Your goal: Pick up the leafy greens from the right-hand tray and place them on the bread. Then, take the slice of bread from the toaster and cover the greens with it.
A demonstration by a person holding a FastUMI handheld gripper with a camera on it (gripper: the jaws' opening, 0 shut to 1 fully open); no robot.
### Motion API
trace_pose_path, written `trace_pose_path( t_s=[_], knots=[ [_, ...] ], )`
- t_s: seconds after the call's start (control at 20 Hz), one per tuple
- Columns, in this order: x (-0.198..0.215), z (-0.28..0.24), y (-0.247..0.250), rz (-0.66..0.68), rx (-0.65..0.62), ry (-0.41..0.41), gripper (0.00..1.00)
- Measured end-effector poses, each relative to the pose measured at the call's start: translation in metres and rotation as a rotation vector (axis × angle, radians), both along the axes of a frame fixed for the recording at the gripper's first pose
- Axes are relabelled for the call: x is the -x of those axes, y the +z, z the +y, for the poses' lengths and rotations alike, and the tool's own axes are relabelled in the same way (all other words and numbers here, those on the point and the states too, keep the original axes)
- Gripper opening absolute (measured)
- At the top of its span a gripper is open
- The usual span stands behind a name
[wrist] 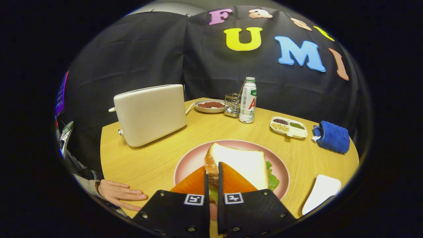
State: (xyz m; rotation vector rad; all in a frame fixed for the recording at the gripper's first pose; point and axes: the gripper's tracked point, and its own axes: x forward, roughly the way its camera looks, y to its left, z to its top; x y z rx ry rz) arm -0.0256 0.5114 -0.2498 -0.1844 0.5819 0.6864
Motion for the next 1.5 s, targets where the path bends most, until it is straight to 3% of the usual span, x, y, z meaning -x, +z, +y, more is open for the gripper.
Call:
trace_pose_path(
  t_s=[0.15,0.2,0.25,0.4,0.65,0.95,1.3,1.5],
  knots=[
    [0.017,0.014,-0.007,0.061,-0.027,0.063,0.31],
    [0.017,0.015,-0.006,0.055,-0.034,0.061,0.6],
    [0.015,0.015,-0.002,0.033,-0.034,0.064,0.69],
    [0.019,0.016,0.002,0.036,-0.045,0.073,0.77],
    [-0.002,-0.004,0.043,-0.036,-0.08,0.013,0.82],
    [-0.04,-0.053,0.141,-0.182,-0.16,-0.084,0.82],
    [-0.073,-0.157,0.243,-0.366,-0.196,-0.224,0.82],
    [-0.082,-0.236,0.27,-0.463,-0.149,-0.336,0.81]
  ],
)
